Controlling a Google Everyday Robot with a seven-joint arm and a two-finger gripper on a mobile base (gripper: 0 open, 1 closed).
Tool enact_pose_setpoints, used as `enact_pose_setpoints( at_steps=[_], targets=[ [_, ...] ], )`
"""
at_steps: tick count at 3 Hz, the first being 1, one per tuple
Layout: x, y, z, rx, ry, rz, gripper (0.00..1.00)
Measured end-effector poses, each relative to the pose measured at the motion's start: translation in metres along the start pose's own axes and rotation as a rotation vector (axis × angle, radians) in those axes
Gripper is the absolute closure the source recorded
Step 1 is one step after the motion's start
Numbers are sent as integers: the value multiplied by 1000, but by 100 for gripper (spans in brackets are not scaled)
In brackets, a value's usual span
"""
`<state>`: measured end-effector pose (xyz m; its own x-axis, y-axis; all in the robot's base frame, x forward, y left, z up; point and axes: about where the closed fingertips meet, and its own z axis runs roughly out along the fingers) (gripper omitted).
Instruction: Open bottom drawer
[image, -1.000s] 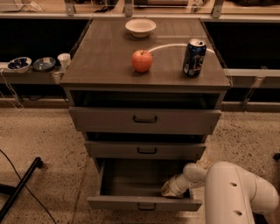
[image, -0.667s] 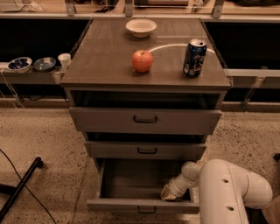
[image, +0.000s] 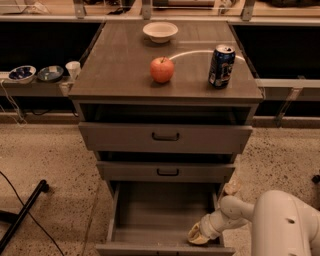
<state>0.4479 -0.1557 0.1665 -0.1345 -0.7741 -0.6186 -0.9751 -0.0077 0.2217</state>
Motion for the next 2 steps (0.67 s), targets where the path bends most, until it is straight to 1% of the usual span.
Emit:
enact_pose_setpoints(
  at_steps=[1, 2],
  targets=[
    [-9, 37, -10, 6, -64, 18, 100],
    [-43, 68, -47, 139, -177, -42, 97]
  ],
)
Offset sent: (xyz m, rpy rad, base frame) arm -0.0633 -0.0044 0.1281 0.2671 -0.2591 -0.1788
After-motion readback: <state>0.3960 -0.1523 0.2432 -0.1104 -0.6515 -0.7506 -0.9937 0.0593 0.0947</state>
